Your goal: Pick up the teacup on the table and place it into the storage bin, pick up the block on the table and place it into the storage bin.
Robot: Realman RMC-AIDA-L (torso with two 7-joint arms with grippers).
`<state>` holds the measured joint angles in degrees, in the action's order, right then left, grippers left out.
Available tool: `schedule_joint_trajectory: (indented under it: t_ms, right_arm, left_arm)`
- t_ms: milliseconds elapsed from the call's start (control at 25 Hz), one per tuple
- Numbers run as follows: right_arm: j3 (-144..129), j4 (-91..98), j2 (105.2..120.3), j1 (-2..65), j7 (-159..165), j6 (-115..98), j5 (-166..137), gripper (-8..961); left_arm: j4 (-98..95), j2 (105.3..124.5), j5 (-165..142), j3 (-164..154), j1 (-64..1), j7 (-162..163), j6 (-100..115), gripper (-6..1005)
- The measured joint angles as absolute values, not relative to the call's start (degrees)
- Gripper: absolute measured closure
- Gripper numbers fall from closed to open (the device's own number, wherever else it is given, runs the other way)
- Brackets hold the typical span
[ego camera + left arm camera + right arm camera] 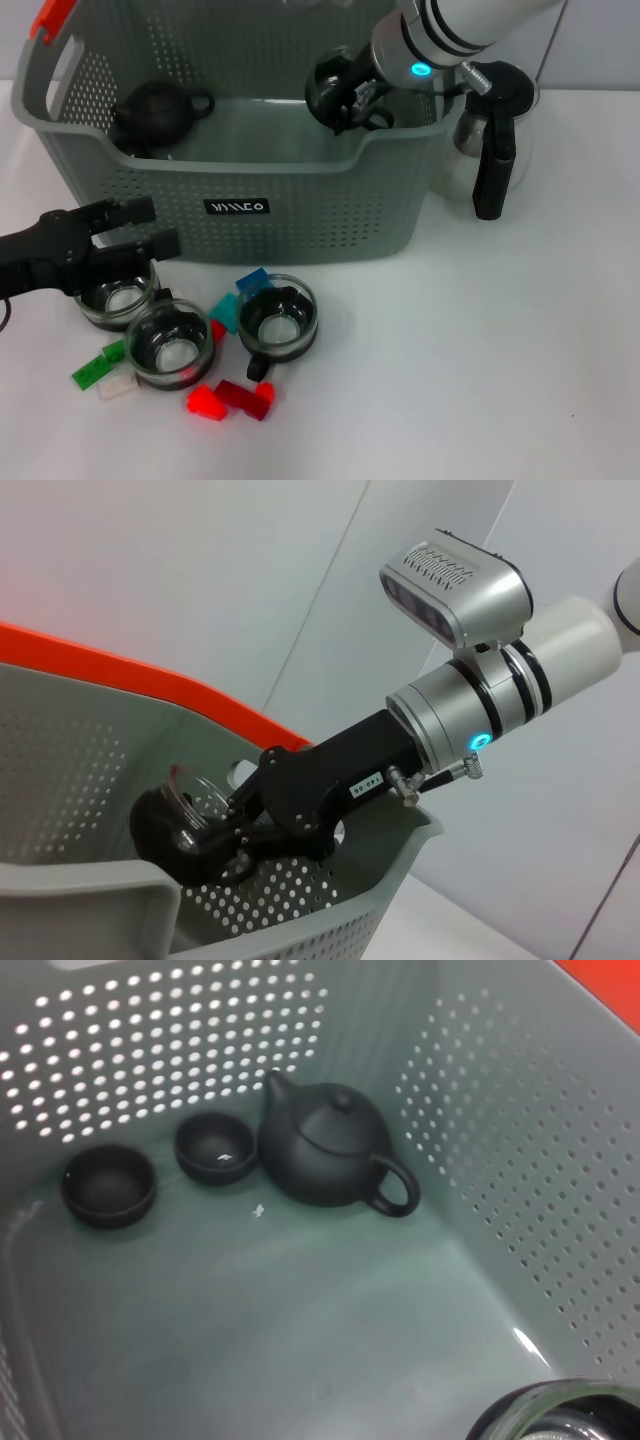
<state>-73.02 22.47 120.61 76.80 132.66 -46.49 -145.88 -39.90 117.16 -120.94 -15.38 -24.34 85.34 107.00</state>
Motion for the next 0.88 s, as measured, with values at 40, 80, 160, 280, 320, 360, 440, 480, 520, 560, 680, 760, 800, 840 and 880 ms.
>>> schedule_joint_trajectory:
  t_ms: [40, 80, 160, 280, 320, 360, 440, 480, 520, 560, 680, 760, 800, 840, 880]
  right_arm:
    - [-72.9, 22.5, 120.56, 76.8, 133.1, -46.6, -145.9, 829]
    - [-72.9, 22.5, 120.5, 76.8, 133.7, -46.7, -145.9, 828]
    - [-72.8, 22.5, 120.45, 76.9, 134.5, -46.7, -145.9, 825]
    - [-73.1, 22.5, 120.43, 77.1, 135.4, -46.5, -146.0, 821]
    - [-73.1, 22.5, 120.43, 77.1, 135.4, -46.4, -146.1, 820]
    - [-73.1, 22.5, 120.42, 77.1, 135.4, -46.4, -146.2, 819]
    - [-73.1, 22.5, 120.42, 77.1, 135.4, -46.4, -146.2, 816]
    - [-73.2, 22.5, 120.41, 77.1, 135.3, -46.6, -146.2, 815]
    - [-73.2, 22.6, 120.41, 77.1, 135.3, -46.6, -146.2, 813]
    - [-73.2, 22.6, 120.41, 77.1, 135.3, -46.7, -146.2, 812]
    - [-73.2, 22.7, 120.41, 77.0, 135.5, -46.7, -146.2, 808]
    - [-73.2, 22.7, 120.41, 77.0, 135.5, -46.6, -146.2, 805]
    - [-73.2, 22.7, 120.41, 77.0, 135.5, -46.6, -146.3, 804]
    - [-73.3, 22.7, 120.41, 77.1, 135.5, -46.5, -146.4, 803]
    - [-73.3, 22.7, 120.41, 77.1, 135.5, -46.4, -146.4, 801]
  left_arm:
    - [-39.9, 117.16, -120.9, -15.4, -24.4, 85.3, 107.0, 171]
    - [-39.9, 117.16, -120.9, -15.4, -24.4, 85.3, 107.0, 171]
    - [-39.9, 117.16, -120.9, -15.4, -24.5, 85.3, 107.0, 171]
    - [-39.9, 117.2, -120.9, -15.4, -24.6, 85.4, 107.0, 171]
    - [-39.9, 117.22, -120.9, -15.4, -24.6, 85.4, 107.0, 171]
    - [-39.9, 117.24, -120.9, -15.4, -24.5, 85.4, 107.0, 171]
    - [-39.9, 117.24, -120.9, -15.3, -24.5, 85.4, 107.0, 171]
    - [-39.9, 117.24, -120.9, -15.3, -24.4, 85.4, 107.0, 171]
    - [-39.9, 117.24, -120.9, -15.3, -24.4, 85.4, 107.0, 171]
    - [-39.9, 117.24, -120.9, -15.3, -24.5, 85.4, 107.0, 171]
    - [-39.9, 117.25, -120.9, -15.3, -24.6, 85.4, 107.0, 172]
    - [-39.9, 117.25, -120.9, -15.3, -24.7, 85.4, 107.1, 172]
    - [-39.9, 117.25, -120.9, -15.3, -24.7, 85.4, 107.2, 172]
    - [-39.9, 117.25, -120.9, -15.3, -24.7, 85.4, 107.2, 172]
    - [-39.9, 117.25, -120.9, -15.3, -24.7, 85.4, 107.2, 172]
